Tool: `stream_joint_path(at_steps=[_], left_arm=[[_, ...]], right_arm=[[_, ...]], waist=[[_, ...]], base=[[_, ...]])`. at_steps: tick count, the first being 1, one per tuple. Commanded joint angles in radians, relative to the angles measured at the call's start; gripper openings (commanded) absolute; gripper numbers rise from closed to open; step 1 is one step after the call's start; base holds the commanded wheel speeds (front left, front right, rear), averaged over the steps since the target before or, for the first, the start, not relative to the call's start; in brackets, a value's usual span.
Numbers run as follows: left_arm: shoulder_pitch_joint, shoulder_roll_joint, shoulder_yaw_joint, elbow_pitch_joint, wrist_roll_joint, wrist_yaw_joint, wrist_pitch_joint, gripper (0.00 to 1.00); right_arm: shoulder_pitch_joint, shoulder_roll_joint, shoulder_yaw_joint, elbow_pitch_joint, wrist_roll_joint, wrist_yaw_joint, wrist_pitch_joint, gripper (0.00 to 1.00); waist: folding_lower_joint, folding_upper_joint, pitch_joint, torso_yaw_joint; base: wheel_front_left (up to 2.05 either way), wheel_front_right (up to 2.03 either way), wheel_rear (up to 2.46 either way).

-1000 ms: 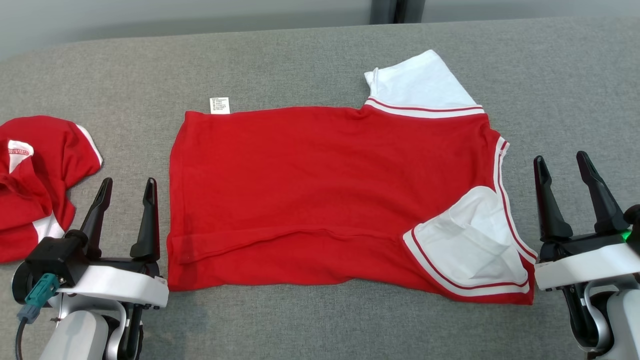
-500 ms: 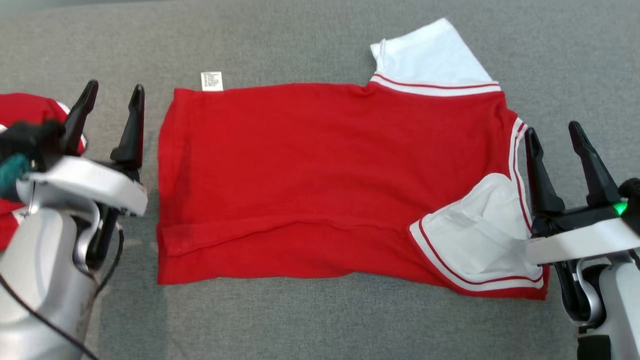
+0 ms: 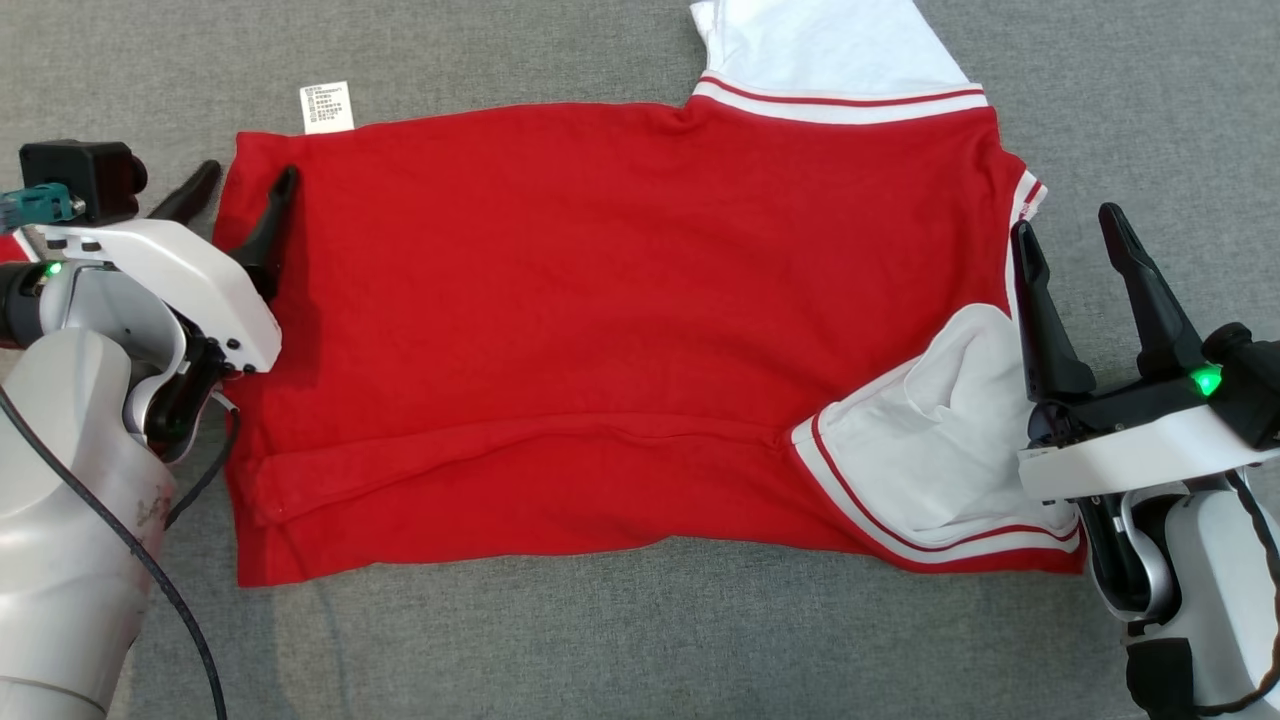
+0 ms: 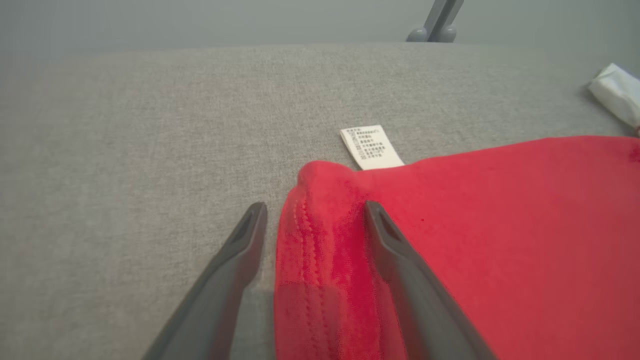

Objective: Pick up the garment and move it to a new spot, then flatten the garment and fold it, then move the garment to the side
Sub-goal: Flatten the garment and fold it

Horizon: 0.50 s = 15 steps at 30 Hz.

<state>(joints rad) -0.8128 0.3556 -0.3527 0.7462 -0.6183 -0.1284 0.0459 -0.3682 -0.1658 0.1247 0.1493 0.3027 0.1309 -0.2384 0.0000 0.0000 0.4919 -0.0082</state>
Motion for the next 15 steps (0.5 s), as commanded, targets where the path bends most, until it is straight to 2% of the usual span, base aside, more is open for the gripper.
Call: stream_joint_path(at_steps=[1,6,7,8,9,15], left_arm=[[-0.018,0.012,-0.025,0.009,-0.026,-0.002,0.01,1.0],[-0.026,0.039,-0.104,0.043,-0.106,-0.002,0.024,1.0],[-0.027,0.043,-0.116,0.051,-0.122,-0.002,0.026,0.8],[-0.029,0.047,-0.126,0.051,-0.138,-0.002,0.016,0.44],[-0.034,0.058,-0.151,0.053,-0.163,-0.002,0.009,0.0],[-0.066,0.077,-0.213,0.036,-0.228,-0.002,-0.036,0.0]], right_arm=[[-0.017,-0.004,-0.001,0.006,0.005,0.0,-0.01,1.0],[-0.037,-0.008,0.002,0.015,0.007,0.0,-0.014,1.0],[-0.043,-0.011,0.003,0.015,0.008,0.0,-0.016,1.0],[-0.048,-0.014,0.002,0.016,0.01,0.0,-0.017,1.0],[-0.066,-0.025,-0.007,0.022,0.016,0.0,-0.017,1.0],[-0.226,-0.104,-0.054,0.083,0.062,0.0,0.027,1.0]], waist=[[0.0,0.0,0.002,-0.005],[0.0,0.0,0.003,-0.017],[0.0,0.0,0.004,-0.019],[0.0,0.0,0.005,-0.022],[0.0,0.0,0.008,-0.025],[0.0,0.0,0.021,-0.015]], base=[[0.0,0.0,0.0],[0.0,0.0,0.0],[0.0,0.0,0.0],[0.0,0.0,0.0],[0.0,0.0,0.0],[0.0,0.0,0.0]])
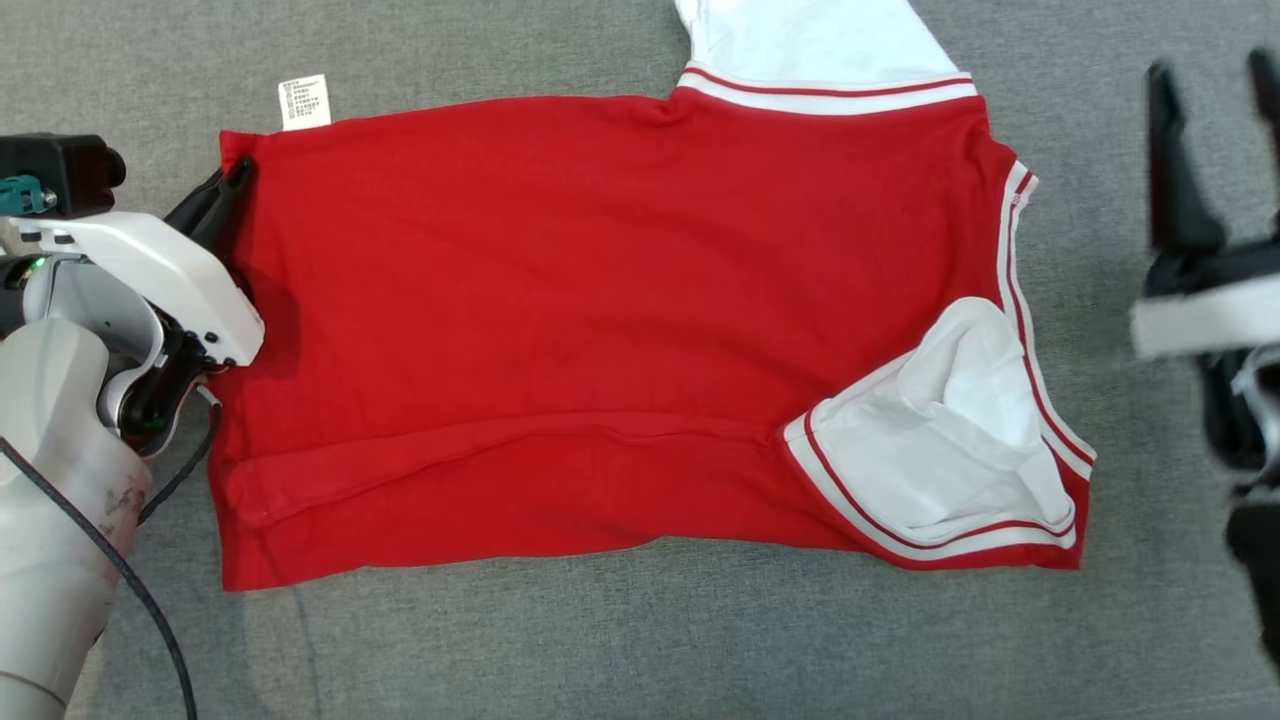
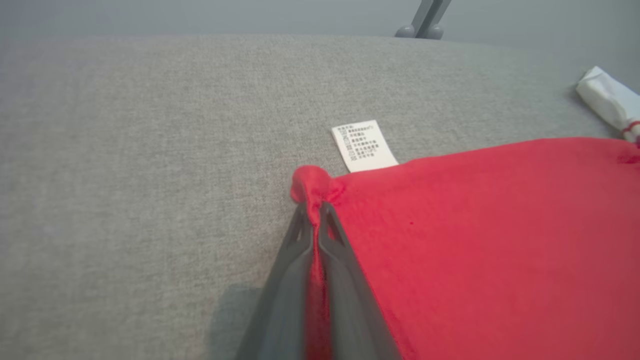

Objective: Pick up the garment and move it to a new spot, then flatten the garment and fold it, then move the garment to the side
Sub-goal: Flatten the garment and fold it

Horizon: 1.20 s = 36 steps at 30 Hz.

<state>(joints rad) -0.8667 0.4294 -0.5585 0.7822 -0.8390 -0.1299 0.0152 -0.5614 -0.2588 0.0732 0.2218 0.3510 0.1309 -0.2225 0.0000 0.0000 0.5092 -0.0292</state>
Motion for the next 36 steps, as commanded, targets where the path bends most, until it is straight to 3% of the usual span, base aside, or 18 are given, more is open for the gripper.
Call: stream_joint_path(at_steps=[1,7,14,30,31,32,33,36], left_arm=[[-0.021,0.004,-0.018,-0.003,-0.01,-0.001,-0.011,0.0],[-0.081,-0.032,-0.096,-0.01,-0.037,-0.001,-0.052,0.0],[-0.159,-0.091,-0.189,-0.004,-0.068,-0.001,-0.09,0.0],[-0.249,-0.126,-0.358,0.013,-0.184,0.0,-0.107,0.0],[-0.253,-0.124,-0.366,0.013,-0.194,0.0,-0.104,0.0],[-0.258,-0.12,-0.372,0.012,-0.201,0.0,-0.107,0.0],[-0.265,-0.116,-0.378,0.013,-0.21,0.0,-0.11,0.0],[-0.275,-0.104,-0.386,0.014,-0.241,0.0,-0.122,0.0]], right_arm=[[-0.07,-0.034,-0.002,0.034,0.018,0.0,0.029,1.0],[-0.326,-0.125,0.07,0.215,0.093,0.0,0.134,1.0],[-0.532,-0.151,0.268,0.42,0.169,0.0,0.255,1.0],[-0.721,-0.186,0.534,0.67,0.29,0.0,0.385,1.0],[-0.726,-0.187,0.551,0.675,0.298,0.0,0.397,0.49],[-0.731,-0.187,0.562,0.683,0.311,0.0,0.408,0.3],[-0.735,-0.187,0.574,0.688,0.324,0.0,0.42,0.0],[-0.757,-0.2,0.598,0.674,0.361,0.0,0.413,0.0]], waist=[[0.0,0.0,0.008,0.013],[0.0,0.0,0.046,0.089],[0.0,0.0,0.096,0.177],[0.0,0.0,0.14,0.267],[0.0,0.0,0.14,0.268],[0.0,0.0,0.139,0.268],[0.0,0.0,0.139,0.267],[0.0,0.0,0.138,0.261]], base=[[0.0,0.0,0.0],[0.0,0.0,0.0],[0.0,0.0,0.0],[0.0,0.0,0.0],[0.0,0.0,0.0],[0.0,0.0,0.0],[0.0,0.0,0.0],[0.0,0.0,0.0]])
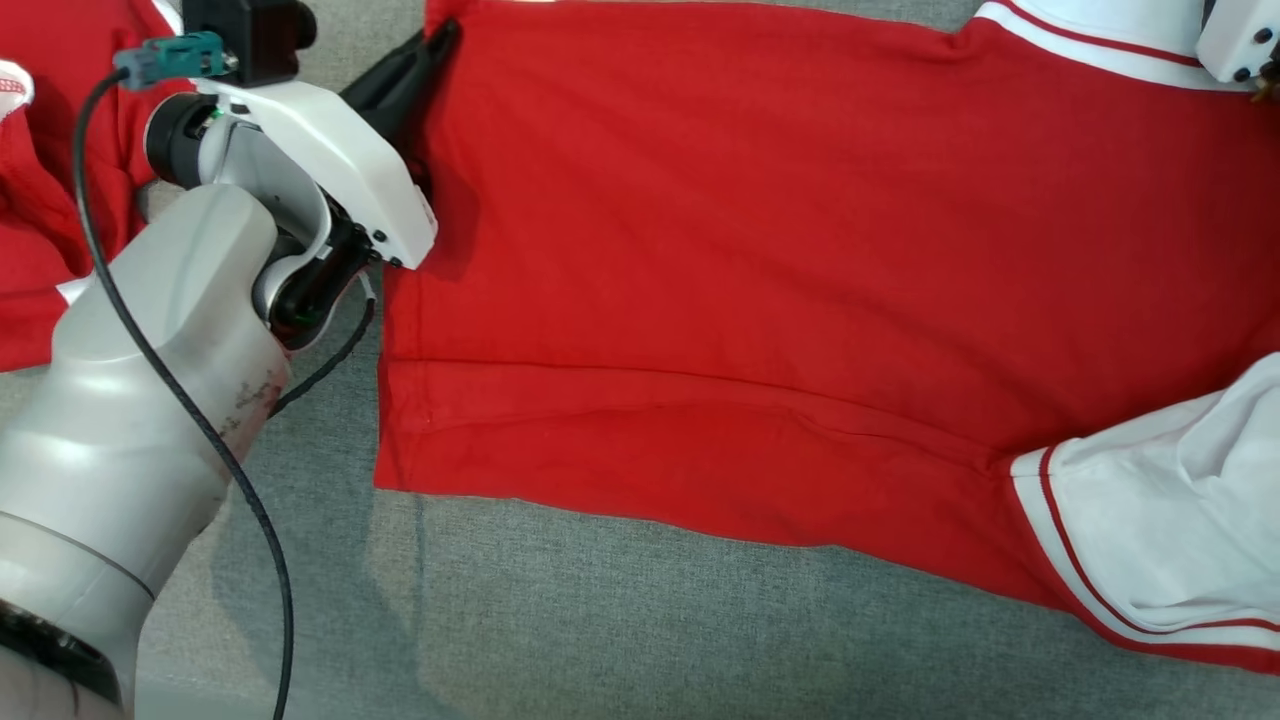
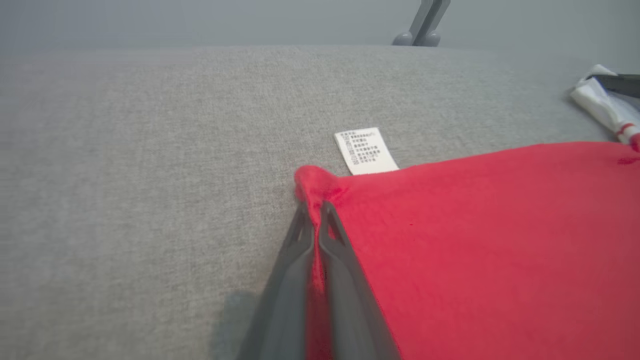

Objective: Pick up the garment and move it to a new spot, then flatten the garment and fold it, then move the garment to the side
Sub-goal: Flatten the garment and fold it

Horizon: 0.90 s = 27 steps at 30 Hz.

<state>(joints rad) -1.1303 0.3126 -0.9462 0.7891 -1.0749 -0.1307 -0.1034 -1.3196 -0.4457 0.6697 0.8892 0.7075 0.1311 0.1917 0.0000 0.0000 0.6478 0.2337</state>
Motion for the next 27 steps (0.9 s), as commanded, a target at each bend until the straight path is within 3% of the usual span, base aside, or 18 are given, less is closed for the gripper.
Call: stream_joint_path(at_steps=[1,8,17,27], left_arm=[[-0.011,0.015,0.002,0.003,-0.02,0.001,-0.005,0.0],[0.018,0.081,0.008,-0.067,-0.119,0.001,-0.026,0.0],[0.062,0.177,-0.013,-0.158,-0.168,0.001,-0.019,0.0],[0.248,0.304,0.0,-0.37,-0.234,0.0,-0.097,0.0]], right_arm=[[-0.006,-0.017,0.009,-0.008,0.014,0.0,-0.012,0.0],[-0.004,-0.093,0.069,-0.158,0.1,0.0,-0.091,0.0],[0.081,-0.178,0.118,-0.356,0.195,0.0,-0.129,0.0],[0.355,-0.249,0.051,-0.671,0.33,0.0,-0.178,0.0]], waist=[[0.0,0.0,-0.002,-0.006],[0.0,0.0,-0.034,-0.045],[0.0,0.0,-0.063,-0.095],[0.0,0.0,-0.104,-0.139]], base=[[0.0,0.0,0.0],[0.0,0.0,0.0],[0.0,0.0,0.0],[0.0,0.0,0.0]])
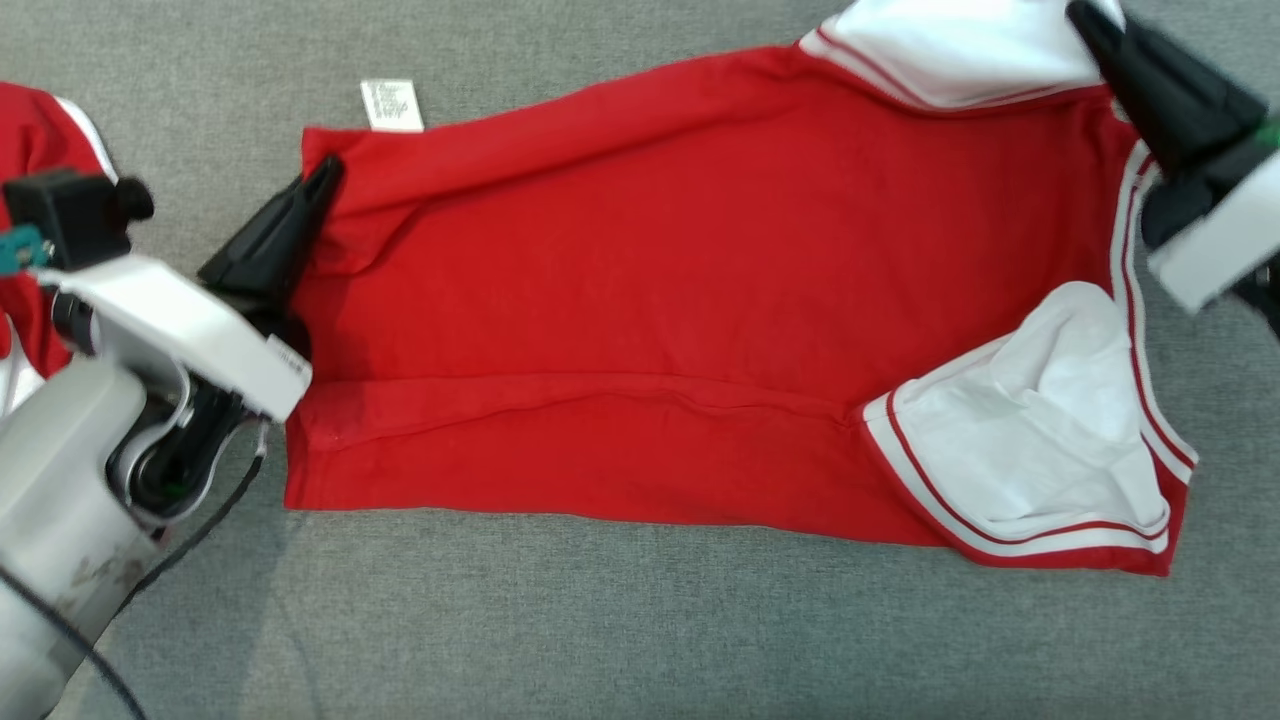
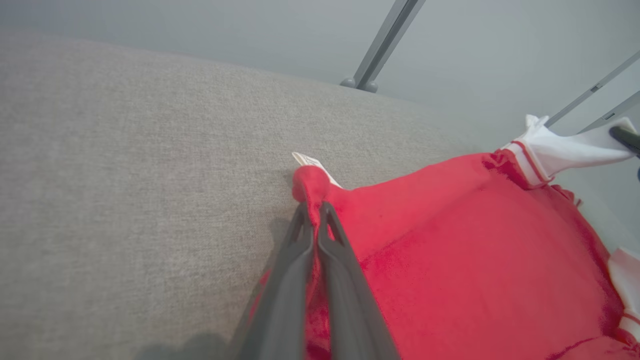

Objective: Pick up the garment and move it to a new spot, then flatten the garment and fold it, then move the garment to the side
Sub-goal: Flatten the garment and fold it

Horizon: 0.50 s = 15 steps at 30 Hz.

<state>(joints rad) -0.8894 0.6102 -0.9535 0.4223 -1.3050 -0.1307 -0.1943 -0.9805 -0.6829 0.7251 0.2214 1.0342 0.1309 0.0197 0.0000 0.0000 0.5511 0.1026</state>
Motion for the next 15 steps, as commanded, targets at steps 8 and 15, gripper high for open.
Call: stream_joint_path(at_steps=[8,15], left_arm=[[0.193,0.128,0.06,-0.183,-0.04,0.057,-0.055,0.0],[0.301,0.171,0.091,-0.262,-0.046,0.104,-0.065,0.0]], right_arm=[[0.419,-0.027,-0.211,-0.244,0.017,0.0,-0.036,0.0],[0.726,0.099,-0.396,-0.35,-0.06,0.0,0.009,0.0]], waist=[[0.0,0.0,-0.031,-0.03],[0.0,0.0,-0.035,-0.038]], base=[[0.0,0.0,0.0],[0.0,0.0,0.0]])
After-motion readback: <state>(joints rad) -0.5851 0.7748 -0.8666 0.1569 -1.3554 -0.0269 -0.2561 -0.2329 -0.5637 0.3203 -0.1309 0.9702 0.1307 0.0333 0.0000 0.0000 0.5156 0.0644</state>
